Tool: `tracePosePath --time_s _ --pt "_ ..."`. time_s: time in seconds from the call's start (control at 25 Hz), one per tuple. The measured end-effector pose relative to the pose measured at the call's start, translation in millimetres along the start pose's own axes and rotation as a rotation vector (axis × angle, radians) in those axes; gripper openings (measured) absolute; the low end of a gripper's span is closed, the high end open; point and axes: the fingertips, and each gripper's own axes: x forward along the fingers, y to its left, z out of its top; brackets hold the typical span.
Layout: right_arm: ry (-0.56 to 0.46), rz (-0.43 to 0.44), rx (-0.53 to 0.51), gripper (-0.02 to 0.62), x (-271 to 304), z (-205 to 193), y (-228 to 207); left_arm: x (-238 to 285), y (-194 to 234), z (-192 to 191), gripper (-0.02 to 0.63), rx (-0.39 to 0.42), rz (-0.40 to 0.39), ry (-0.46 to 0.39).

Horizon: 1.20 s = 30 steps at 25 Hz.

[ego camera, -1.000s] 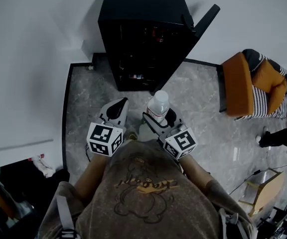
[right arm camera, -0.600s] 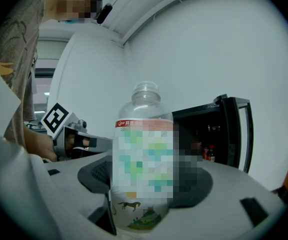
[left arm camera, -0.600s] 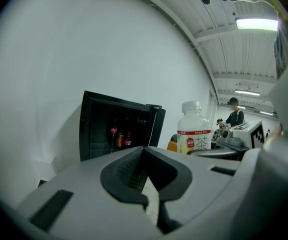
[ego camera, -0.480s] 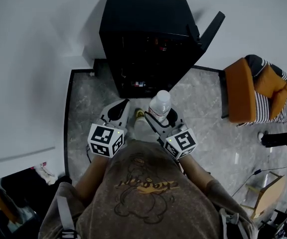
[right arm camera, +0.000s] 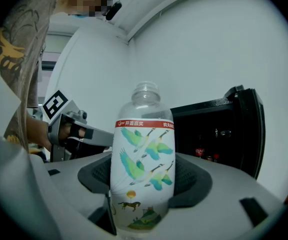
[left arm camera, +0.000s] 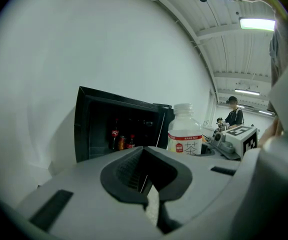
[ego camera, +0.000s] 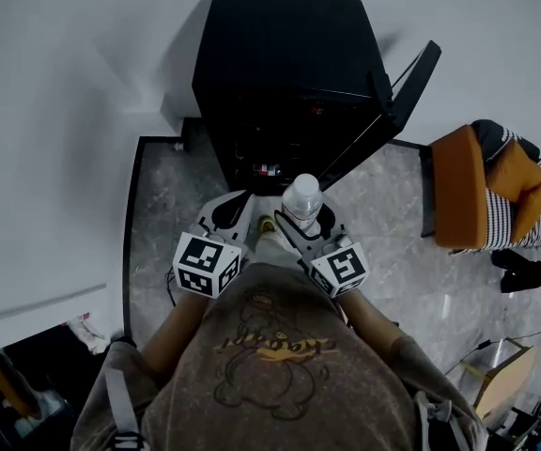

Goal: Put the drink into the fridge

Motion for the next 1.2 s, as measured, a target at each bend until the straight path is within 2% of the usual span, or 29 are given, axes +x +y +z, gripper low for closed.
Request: tracePosePath --time_s 0.16,0.64,1.2 --pt "0.014 0.003 0.042 0.308 21.9 -14.3 -19.5 13.5 8.5 3.0 0.002 0.001 0.005 0.011" --pt "0.07 0.044 0.052 0.308 74.0 -39.9 -53.3 47.4 28.0 8.3 0.002 -0.006 0.01 0.035" --pt "0.094 0.013 0.064 0.308 113.2 -65.8 -95.3 74.8 40.5 2.3 0.002 -0.014 0.001 0.076"
